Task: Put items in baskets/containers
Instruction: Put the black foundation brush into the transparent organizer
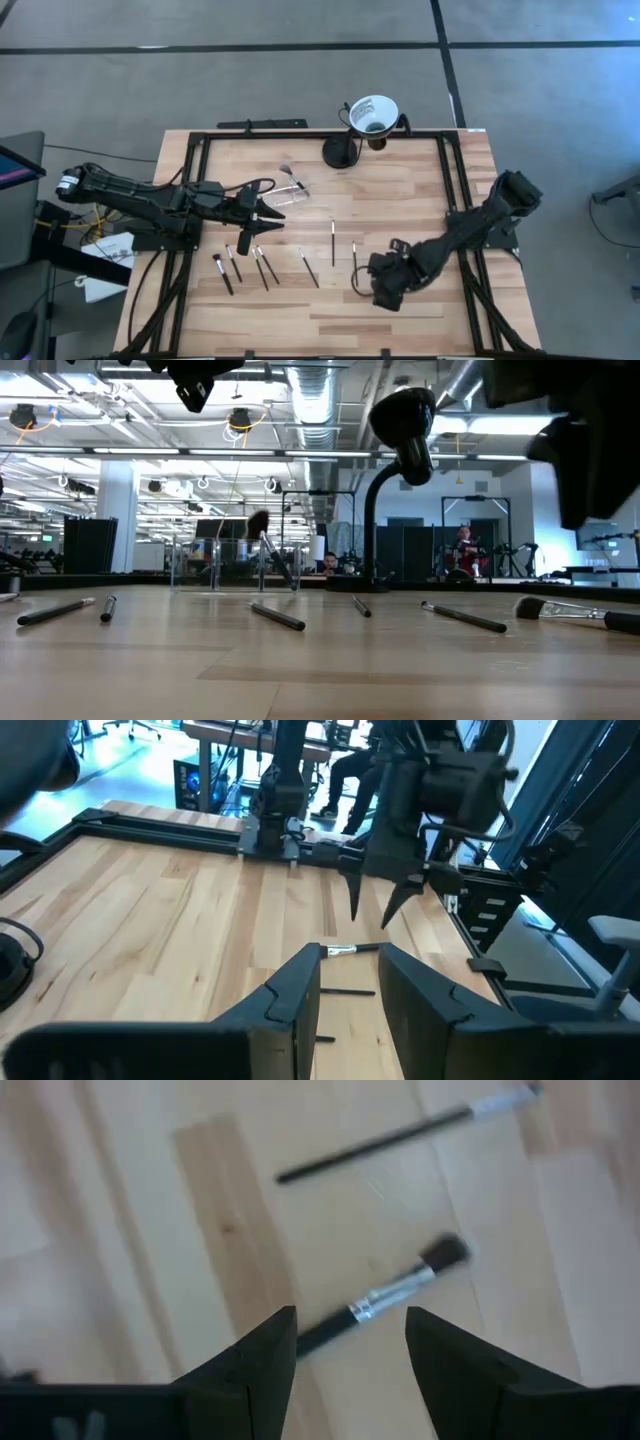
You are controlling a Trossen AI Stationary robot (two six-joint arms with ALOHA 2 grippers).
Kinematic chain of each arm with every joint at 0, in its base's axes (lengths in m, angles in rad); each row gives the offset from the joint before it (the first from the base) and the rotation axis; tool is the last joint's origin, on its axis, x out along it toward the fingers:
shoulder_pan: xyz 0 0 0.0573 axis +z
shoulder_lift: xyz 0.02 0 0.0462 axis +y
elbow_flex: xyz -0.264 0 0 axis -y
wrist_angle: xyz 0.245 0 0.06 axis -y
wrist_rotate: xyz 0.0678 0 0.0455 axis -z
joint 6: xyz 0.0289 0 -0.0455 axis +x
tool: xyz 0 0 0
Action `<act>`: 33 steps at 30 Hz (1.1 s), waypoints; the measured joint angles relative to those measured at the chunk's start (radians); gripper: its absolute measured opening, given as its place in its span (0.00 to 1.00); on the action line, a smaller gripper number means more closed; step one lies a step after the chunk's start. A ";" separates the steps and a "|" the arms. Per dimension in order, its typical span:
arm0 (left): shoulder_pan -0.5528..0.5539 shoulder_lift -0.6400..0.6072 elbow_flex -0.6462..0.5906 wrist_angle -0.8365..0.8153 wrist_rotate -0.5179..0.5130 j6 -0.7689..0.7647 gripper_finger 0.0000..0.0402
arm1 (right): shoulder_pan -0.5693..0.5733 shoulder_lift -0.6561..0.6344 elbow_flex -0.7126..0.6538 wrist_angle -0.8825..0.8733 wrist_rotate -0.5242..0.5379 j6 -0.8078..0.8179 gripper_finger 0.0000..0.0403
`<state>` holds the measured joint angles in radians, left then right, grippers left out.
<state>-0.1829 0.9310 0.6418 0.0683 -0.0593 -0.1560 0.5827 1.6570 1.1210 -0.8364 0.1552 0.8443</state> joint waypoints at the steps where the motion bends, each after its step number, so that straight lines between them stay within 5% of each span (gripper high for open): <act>1: 0.000 0.000 0.000 0.000 0.000 0.001 0.25 | 0.011 0.004 -0.001 -0.006 0.016 0.028 0.45; 6: 0.002 0.000 0.000 0.001 0.000 0.002 0.25 | 0.005 -0.014 -0.030 -0.054 0.056 0.069 0.44; 12: 0.002 0.000 0.000 0.010 0.000 -0.020 0.25 | -0.063 -0.159 -0.036 -0.311 0.146 0.076 0.41; 16: 0.001 0.000 0.000 0.017 0.000 -0.053 0.25 | -0.091 -0.280 -0.154 -0.058 0.183 0.076 0.39; 21: 0.001 0.000 0.000 0.020 0.000 -0.058 0.25 | -0.098 -0.308 -0.380 0.394 0.036 0.120 0.41; 33: 0.001 0.000 0.000 0.030 0.000 -0.059 0.25 | -0.107 -0.158 -0.427 0.472 0.023 0.215 0.50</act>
<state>-0.1822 0.9310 0.6415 0.0982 -0.0594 -0.2146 0.4755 1.4987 0.6937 -0.3649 0.1779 1.0588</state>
